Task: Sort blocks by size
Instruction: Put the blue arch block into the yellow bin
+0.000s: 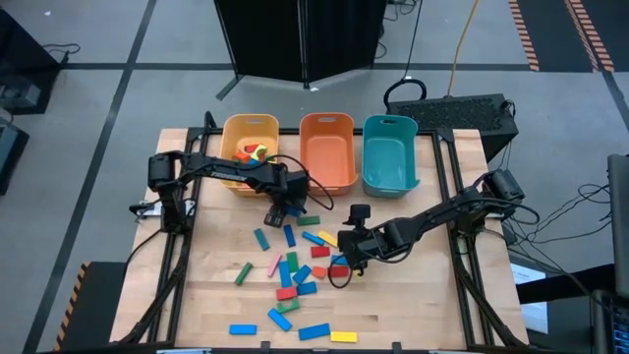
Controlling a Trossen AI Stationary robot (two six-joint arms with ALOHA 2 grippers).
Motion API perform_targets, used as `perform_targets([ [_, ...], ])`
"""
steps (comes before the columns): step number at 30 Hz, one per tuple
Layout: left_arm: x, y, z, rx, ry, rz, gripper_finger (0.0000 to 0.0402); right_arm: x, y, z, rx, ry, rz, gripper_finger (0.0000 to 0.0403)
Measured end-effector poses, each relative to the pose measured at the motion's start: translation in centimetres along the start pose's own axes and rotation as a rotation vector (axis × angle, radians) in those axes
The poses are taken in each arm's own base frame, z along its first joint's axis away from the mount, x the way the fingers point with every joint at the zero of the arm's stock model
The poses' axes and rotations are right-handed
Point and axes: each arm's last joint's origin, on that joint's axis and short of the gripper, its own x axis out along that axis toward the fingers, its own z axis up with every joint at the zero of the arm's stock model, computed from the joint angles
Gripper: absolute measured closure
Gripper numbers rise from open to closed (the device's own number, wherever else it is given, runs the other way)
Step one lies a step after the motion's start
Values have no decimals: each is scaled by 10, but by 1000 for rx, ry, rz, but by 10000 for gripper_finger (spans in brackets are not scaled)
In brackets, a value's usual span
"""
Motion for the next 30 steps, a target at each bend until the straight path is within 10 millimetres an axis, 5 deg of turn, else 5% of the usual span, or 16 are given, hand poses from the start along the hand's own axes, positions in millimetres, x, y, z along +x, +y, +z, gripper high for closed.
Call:
perform_targets([
  [4, -1, -2, 1, -18, 4, -3, 282, 0, 0, 0, -6, 0, 0, 156],
  [14, -19, -13, 11, -18, 75, 8, 267, 0, 0, 0, -4, 5, 0, 156],
  [30, -99, -16, 16, -139, -35, 109, 265, 0, -1, -4, 9, 39, -1, 156],
])
